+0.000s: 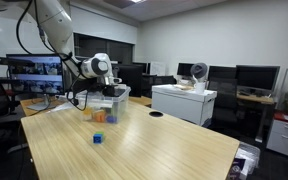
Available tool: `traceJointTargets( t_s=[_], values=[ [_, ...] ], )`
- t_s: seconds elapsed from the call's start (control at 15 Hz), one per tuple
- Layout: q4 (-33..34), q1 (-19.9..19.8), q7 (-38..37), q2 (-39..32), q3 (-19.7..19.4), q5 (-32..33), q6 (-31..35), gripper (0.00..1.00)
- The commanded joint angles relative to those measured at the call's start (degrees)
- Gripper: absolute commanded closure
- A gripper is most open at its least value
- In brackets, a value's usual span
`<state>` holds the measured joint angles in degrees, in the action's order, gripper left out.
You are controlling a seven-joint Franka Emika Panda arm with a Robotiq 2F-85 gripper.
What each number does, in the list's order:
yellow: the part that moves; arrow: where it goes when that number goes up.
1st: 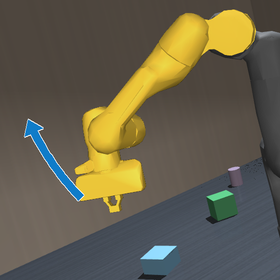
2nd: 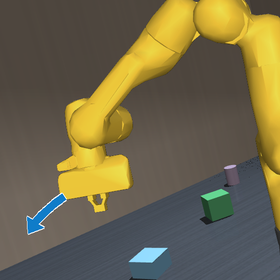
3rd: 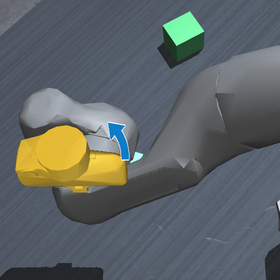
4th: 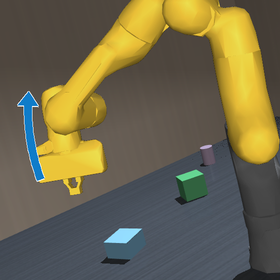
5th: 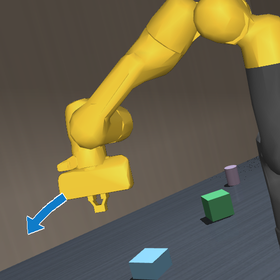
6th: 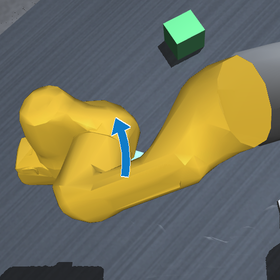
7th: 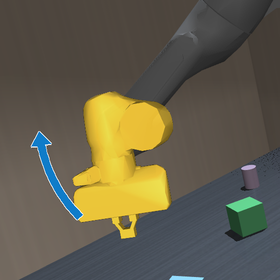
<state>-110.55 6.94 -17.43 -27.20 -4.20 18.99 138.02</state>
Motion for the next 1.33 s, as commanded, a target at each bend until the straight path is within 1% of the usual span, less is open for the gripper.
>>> traceJointTargets(
  t_s=[0.0, 0.6, 0.67, 0.73, 0.87, 1.07, 1.27],
  values=[
    [1.75, 0.4, 1.02, -1.39, -0.54, 0.26, 0.95, 0.0],
    [4.0, 0.35, 1.54, -2.05, -0.63, 0.22, 1.05, 0.0],
    [3.91, 0.27, 1.7, -2.01, -0.54, 0.11, 1.13, 0.16],
    [3.76, 0.19, 1.78, -1.94, -0.45, -0.05, 1.24, 0.26],
    [3.49, 0.17, 1.75, -1.84, -0.42, -0.12, 1.33, 0.44],
    [3.11, 0.07, 1.94, -1.67, -0.26, -0.34, 1.52, 0.66],
    [2.77, 0.03, 2.11, -1.54, -0.13, -0.42, 1.66, 0.68]
  ],
)
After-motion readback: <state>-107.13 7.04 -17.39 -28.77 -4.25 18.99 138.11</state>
